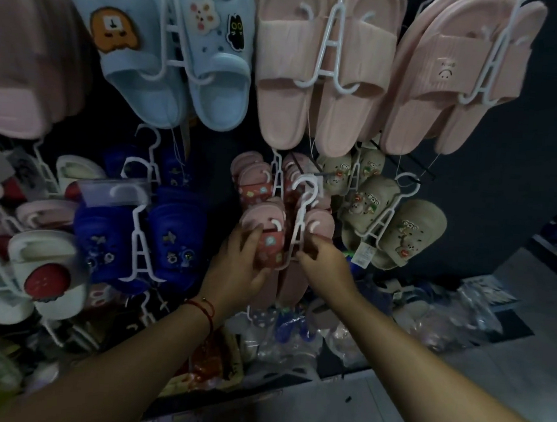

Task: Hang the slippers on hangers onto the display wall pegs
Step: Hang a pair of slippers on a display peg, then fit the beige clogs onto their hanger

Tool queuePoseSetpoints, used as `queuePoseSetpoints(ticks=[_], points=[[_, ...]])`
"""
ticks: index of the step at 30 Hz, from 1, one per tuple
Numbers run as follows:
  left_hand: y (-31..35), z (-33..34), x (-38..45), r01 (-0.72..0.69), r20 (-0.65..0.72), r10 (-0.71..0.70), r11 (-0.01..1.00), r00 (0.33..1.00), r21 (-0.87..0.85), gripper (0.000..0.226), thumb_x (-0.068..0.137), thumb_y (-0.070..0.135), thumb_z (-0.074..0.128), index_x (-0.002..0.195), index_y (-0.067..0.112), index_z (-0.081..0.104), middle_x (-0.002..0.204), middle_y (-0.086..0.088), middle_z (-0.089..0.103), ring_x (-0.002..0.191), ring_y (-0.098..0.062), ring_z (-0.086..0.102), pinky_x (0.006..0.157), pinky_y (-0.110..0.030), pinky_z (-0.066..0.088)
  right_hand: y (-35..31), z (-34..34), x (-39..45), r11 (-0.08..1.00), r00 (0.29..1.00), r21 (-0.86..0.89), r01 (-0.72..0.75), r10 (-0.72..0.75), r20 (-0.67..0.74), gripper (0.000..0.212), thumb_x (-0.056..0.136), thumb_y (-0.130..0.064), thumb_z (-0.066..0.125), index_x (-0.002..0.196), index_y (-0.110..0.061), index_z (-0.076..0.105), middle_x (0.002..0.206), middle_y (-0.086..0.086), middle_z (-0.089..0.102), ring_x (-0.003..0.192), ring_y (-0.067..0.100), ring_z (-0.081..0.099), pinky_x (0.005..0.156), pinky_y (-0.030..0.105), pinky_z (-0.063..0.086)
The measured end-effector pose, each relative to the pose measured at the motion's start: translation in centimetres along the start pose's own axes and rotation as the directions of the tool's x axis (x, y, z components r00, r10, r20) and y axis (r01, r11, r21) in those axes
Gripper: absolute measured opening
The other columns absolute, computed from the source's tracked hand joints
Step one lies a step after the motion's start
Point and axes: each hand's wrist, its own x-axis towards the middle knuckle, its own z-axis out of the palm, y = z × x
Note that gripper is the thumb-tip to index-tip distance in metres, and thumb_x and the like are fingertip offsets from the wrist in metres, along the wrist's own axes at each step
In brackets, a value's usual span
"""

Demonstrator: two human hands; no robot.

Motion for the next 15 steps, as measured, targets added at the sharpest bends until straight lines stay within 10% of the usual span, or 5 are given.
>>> queuePoseSetpoints(ticks=[8,15], points=[[-5.7,1.8,-11.5,-0.113,0.242,0.105,0.993,0.965,0.021,0.078,0.092,0.059,0.046,0.159,0.026,0.024,0.163,-0.007,0.026,0.145,-0.031,0.032,0.113,-0.042,0.038,4.4,6.3,-12.0,0.98,0.98,-0.157,-0.124,0.146,0.135,0.049,0.097,-0.02,0.059,0.145,-0.021,0.05,0.141,-0.001,0.056,0.129,0.022,0.053,0.096,0.025,0.041],[-10.7,3.5,-21.0,-0.232,0.597,0.161,0.972,0.786,0.044,0.082,0.095,0.072,0.036,0.161,0.029,0.016,0.169,-0.001,0.009,0.154,-0.027,0.014,0.122,-0.043,0.023,6.5,13.2,-25.5,0.927,0.923,-0.238,-0.289,0.336,0.188,0.058,0.101,-0.027,0.057,0.154,-0.015,0.036,0.159,0.007,0.035,0.147,0.022,0.031,0.114,0.021,0.021]])
